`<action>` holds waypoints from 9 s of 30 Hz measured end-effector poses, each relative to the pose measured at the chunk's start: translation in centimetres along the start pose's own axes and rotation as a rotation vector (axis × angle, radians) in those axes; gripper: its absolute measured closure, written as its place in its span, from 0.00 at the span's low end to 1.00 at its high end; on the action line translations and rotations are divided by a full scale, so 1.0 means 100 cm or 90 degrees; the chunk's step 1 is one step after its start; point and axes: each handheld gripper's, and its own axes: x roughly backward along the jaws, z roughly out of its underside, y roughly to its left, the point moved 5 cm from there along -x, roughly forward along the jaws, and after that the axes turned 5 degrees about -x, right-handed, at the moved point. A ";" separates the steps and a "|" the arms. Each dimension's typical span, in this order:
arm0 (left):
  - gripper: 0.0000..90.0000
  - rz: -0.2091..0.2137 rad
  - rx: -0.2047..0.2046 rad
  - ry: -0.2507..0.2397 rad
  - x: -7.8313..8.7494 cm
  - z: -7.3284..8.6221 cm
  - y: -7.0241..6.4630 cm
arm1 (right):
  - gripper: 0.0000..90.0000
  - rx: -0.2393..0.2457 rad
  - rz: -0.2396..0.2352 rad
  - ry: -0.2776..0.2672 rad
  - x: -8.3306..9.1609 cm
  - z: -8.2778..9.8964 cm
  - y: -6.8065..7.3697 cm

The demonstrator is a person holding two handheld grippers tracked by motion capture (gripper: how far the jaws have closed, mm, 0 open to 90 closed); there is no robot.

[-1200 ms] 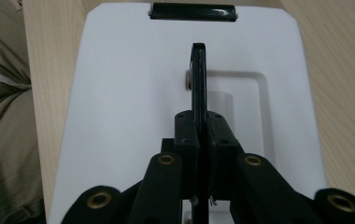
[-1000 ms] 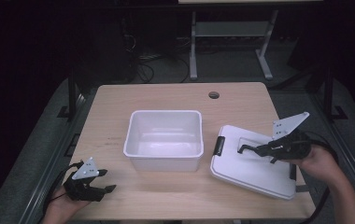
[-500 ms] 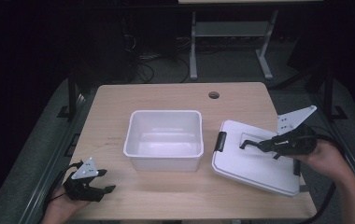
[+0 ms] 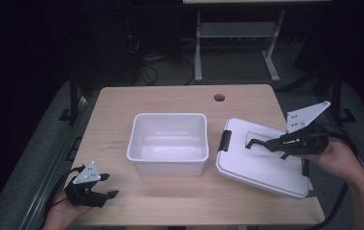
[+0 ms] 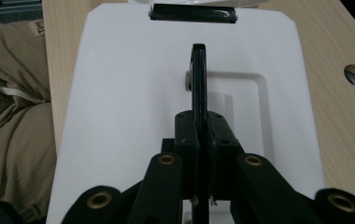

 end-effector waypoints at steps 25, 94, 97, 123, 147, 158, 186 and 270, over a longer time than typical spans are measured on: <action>0.34 -0.003 0.002 -0.004 0.003 -0.001 0.003 | 0.94 0.024 -0.002 -0.004 0.000 -0.032 -0.001; 0.33 0.001 0.002 -0.008 0.005 0.000 0.001 | 0.94 0.070 -0.059 -0.008 -0.046 -0.105 0.008; 0.33 0.001 0.004 -0.008 0.005 0.000 0.001 | 0.94 0.071 -0.059 -0.009 -0.047 -0.109 0.009; 0.33 0.003 0.002 -0.011 0.006 0.001 0.001 | 0.94 0.105 -0.075 -0.016 -0.066 -0.150 0.015; 0.33 0.004 0.001 -0.020 0.008 -0.001 0.000 | 0.94 0.122 -0.087 -0.015 -0.081 -0.173 0.016; 0.32 0.001 0.002 -0.022 0.009 0.000 0.001 | 0.94 0.134 -0.099 -0.009 -0.093 -0.186 0.016; 0.32 0.002 0.008 -0.025 0.010 0.002 0.001 | 0.94 0.154 -0.124 -0.009 -0.122 -0.212 0.023; 0.32 0.000 0.018 -0.024 0.014 0.009 0.002 | 0.87 0.108 -0.154 -0.001 -0.182 -0.216 0.014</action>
